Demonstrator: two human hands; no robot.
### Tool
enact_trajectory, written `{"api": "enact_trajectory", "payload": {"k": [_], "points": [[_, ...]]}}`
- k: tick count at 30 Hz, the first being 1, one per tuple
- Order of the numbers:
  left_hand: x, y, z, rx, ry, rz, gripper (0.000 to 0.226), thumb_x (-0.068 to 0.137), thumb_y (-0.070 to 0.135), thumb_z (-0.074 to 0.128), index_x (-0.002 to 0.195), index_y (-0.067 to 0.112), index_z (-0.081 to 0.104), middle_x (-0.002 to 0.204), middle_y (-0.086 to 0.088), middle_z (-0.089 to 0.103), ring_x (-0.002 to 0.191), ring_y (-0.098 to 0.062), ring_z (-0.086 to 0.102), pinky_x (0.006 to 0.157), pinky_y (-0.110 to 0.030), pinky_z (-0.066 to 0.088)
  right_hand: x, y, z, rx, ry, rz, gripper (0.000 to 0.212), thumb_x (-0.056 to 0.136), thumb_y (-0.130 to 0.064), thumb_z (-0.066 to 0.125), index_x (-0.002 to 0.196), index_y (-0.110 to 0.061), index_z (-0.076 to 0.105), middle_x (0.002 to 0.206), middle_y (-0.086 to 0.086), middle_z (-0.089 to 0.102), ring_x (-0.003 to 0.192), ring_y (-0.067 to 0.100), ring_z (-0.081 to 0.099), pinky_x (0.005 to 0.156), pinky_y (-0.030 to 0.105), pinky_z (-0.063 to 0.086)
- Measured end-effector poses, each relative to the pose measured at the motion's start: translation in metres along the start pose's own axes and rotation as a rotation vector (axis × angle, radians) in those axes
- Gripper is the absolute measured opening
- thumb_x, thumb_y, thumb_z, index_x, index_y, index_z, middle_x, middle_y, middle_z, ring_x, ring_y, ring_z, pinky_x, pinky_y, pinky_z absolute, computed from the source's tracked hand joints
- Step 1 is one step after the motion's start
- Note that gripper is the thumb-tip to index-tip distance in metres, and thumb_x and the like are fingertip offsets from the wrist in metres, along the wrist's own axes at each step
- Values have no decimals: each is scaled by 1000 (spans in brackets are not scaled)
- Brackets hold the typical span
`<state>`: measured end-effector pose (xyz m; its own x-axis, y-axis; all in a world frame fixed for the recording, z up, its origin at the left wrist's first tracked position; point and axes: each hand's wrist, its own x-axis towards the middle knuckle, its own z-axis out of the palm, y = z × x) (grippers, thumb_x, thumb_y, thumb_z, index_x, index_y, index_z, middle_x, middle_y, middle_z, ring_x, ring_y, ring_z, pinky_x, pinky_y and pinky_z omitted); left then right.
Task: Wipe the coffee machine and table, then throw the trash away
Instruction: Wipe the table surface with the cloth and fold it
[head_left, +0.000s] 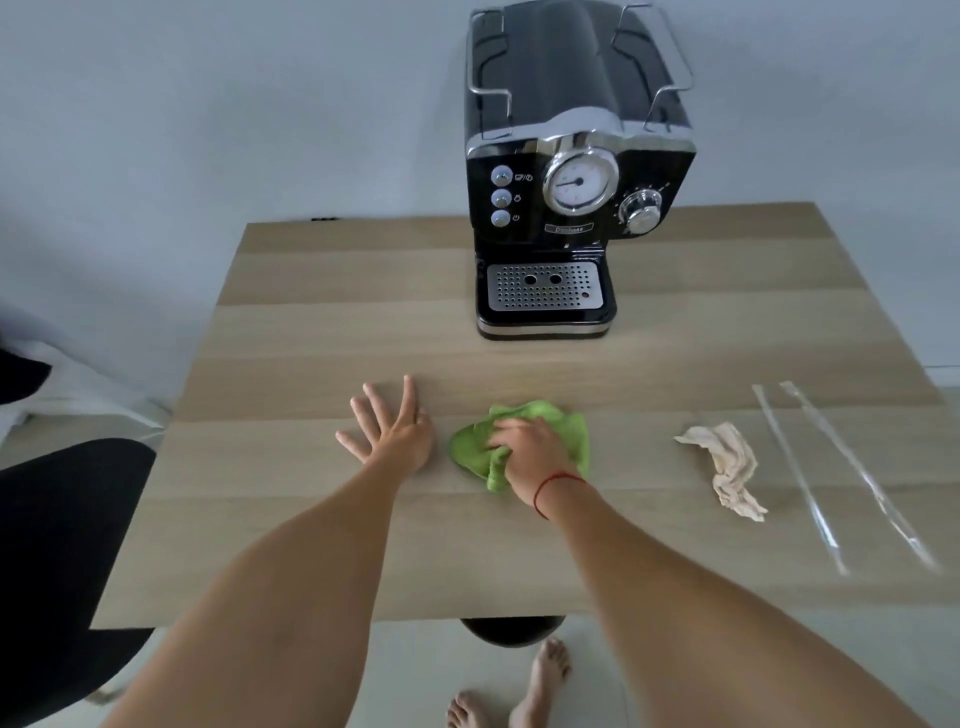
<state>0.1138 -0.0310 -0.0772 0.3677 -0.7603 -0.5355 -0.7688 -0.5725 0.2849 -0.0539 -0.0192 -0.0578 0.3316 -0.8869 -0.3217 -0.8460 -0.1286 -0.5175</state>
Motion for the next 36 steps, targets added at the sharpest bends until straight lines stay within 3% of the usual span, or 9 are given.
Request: {"api": "enact_trajectory", "payload": {"k": [3, 8, 11, 15, 22, 24, 29, 33, 36], "points": [[-1, 13, -4, -26, -8, 11, 57, 99, 35, 20, 150, 45, -3, 157, -8, -27, 144, -24, -27, 112, -55, -16, 0, -2, -16, 71, 55, 7, 40, 80, 0, 46, 103, -17, 74, 125, 2, 64, 120, 24, 52, 101, 31, 41], [8, 39, 1, -28, -35, 81, 56, 99, 39, 18, 150, 45, -5, 156, -7, -30, 143, -23, -29, 111, -54, -19, 23, 18, -59, 69, 203, 95, 49, 80, 9, 43, 114, -15, 69, 151, 4, 36, 139, 25, 30, 114, 34, 27], [13, 41, 11, 14, -26, 64, 57, 98, 41, 17, 148, 46, -10, 154, -6, -34, 142, -23, -32, 109, -53, -22, 40, 34, -67, -46, 188, 181, 60, 83, 10, 41, 131, -23, 56, 157, 2, 23, 145, 29, 17, 115, 43, 25], [17, 42, 15, 43, -14, 46, 57, 97, 39, 15, 147, 48, -12, 154, -6, -33, 142, -24, -31, 109, -55, -21, 55, 51, -54, -87, 110, 264, 72, 82, 14, 38, 139, -29, 45, 159, 3, 13, 145, 38, 5, 119, 52, 7], [12, 41, 6, -21, -72, 58, 57, 98, 37, 19, 148, 48, -8, 156, -4, -30, 144, -22, -28, 111, -52, -20, 12, 33, -21, -47, 101, 286, 62, 88, 11, 32, 135, -26, 49, 159, 1, 17, 147, 34, 4, 120, 49, 4], [4, 33, 6, -82, 6, 115, 60, 98, 25, 27, 152, 39, 5, 160, -4, -19, 147, -21, -20, 115, -48, -14, -1, 24, -16, -11, 63, 266, 59, 88, 9, 32, 133, -23, 53, 157, 0, 23, 146, 32, 11, 121, 46, 9], [-22, 10, 3, -383, 213, 229, 66, 80, -16, 38, 141, 8, 46, 147, -12, 45, 137, -29, 39, 113, -30, 27, 12, 13, -30, 158, 169, 280, 50, 84, 2, 41, 122, -20, 64, 146, 5, 44, 133, 31, 41, 111, 36, 34], [-35, 10, 2, -559, 209, 183, 45, 79, -13, 59, 122, -1, 63, 115, -21, 67, 105, -28, 65, 98, -35, 50, 26, -6, -40, 126, 219, 248, 53, 85, 7, 39, 125, -19, 61, 149, 5, 40, 135, 29, 39, 114, 34, 29], [-41, 8, -4, -491, 244, 190, 38, 80, 17, 74, 116, 9, 68, 110, -10, 70, 98, -23, 68, 90, -37, 54, 29, -20, -37, 88, 200, 152, 57, 85, 11, 36, 127, -18, 60, 151, 6, 37, 138, 27, 34, 116, 32, 24]]}}
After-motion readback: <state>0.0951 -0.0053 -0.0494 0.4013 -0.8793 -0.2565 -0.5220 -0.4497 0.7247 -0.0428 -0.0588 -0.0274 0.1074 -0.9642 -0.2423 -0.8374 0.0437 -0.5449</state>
